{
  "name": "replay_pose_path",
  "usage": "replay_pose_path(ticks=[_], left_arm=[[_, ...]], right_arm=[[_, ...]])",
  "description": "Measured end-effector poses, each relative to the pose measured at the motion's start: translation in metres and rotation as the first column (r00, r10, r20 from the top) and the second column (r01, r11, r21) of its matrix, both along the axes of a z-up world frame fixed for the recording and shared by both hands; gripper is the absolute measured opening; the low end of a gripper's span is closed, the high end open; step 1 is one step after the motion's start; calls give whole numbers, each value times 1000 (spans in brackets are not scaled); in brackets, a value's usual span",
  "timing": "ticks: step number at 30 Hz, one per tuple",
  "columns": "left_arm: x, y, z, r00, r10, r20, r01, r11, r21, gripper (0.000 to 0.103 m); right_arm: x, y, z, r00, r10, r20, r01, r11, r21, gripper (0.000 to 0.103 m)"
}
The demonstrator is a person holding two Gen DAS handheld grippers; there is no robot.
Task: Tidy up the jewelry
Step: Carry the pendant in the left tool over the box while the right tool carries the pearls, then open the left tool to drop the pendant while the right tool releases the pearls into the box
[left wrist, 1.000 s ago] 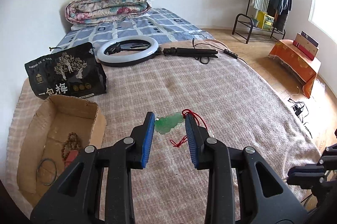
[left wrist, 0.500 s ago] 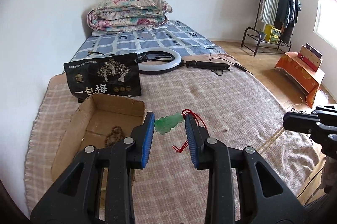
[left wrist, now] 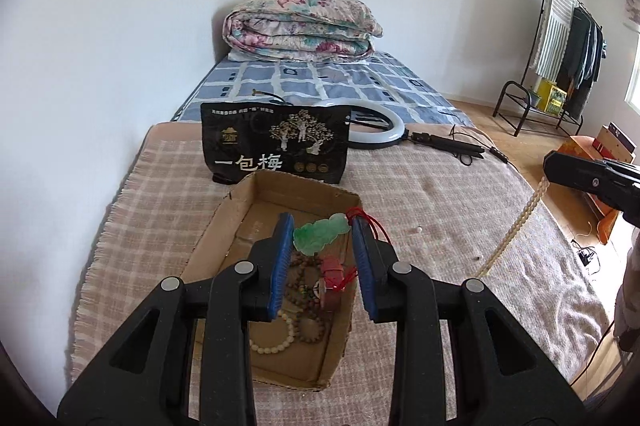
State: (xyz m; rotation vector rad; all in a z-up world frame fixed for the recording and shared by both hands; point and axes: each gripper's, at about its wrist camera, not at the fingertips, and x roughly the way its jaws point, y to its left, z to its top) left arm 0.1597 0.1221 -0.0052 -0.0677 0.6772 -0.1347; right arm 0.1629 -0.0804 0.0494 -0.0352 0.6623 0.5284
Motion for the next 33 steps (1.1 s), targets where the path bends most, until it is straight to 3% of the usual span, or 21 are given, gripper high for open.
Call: replay_pose_path(ticks=[13, 21, 33], left_arm=[[-1, 53, -23, 995, 83, -53, -82, 997, 13, 30], [-1, 65, -34, 993, 90, -80, -89, 996, 19, 30], [5, 69, -50, 987, 94, -129, -91, 995, 32, 30]], right_arm=[[44, 53, 9, 998, 47, 39, -48, 998, 30, 1], [73, 78, -11, 999, 45, 21, -45, 999, 29, 1], [111, 85, -68, 996, 22, -90, -24, 999, -24, 1]])
